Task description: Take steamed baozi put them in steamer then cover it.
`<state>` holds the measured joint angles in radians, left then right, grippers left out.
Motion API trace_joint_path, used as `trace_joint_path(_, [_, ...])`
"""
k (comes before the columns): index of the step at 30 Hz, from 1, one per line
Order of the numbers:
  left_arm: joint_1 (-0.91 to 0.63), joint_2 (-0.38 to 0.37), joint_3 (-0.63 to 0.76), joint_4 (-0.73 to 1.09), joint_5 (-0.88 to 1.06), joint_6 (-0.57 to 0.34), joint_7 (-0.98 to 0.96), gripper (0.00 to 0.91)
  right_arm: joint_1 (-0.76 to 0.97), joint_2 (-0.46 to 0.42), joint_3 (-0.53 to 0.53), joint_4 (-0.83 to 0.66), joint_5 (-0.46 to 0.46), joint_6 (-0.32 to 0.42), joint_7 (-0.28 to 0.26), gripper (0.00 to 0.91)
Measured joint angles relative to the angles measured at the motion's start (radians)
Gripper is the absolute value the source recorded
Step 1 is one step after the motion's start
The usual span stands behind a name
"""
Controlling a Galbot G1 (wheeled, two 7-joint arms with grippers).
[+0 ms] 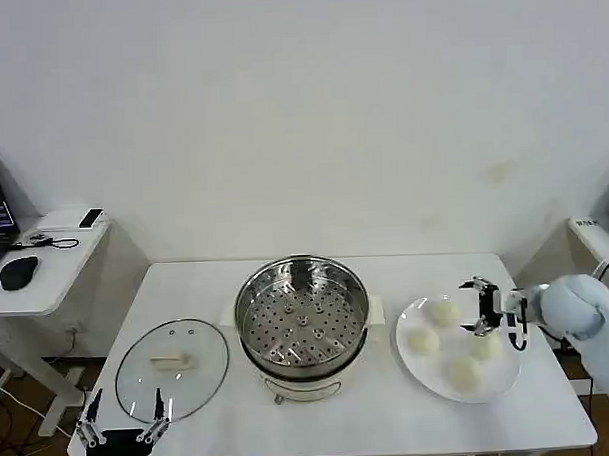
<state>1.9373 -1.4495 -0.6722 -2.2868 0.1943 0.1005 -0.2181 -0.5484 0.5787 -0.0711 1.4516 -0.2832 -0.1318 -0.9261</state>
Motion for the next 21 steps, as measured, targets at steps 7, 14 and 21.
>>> trace_joint_path(7, [-0.007, -0.001, -0.010, -0.004, 0.001, 0.001, -0.001, 0.907, 0.166, 0.038, -0.191, -0.128, -0.034, 0.011, -0.048, 0.907])
trace_joint_path(14, [-0.007, -0.005, -0.014, -0.006, 0.004, -0.001, -0.001, 0.907, 0.243, 0.089, -0.298, -0.227, -0.044, 0.018, -0.058, 0.907])
trace_joint_path(21, [-0.001, -0.007, -0.021, -0.006, 0.008, -0.008, -0.002, 0.907, 0.292, 0.138, -0.351, -0.294, -0.050, 0.017, -0.046, 0.907])
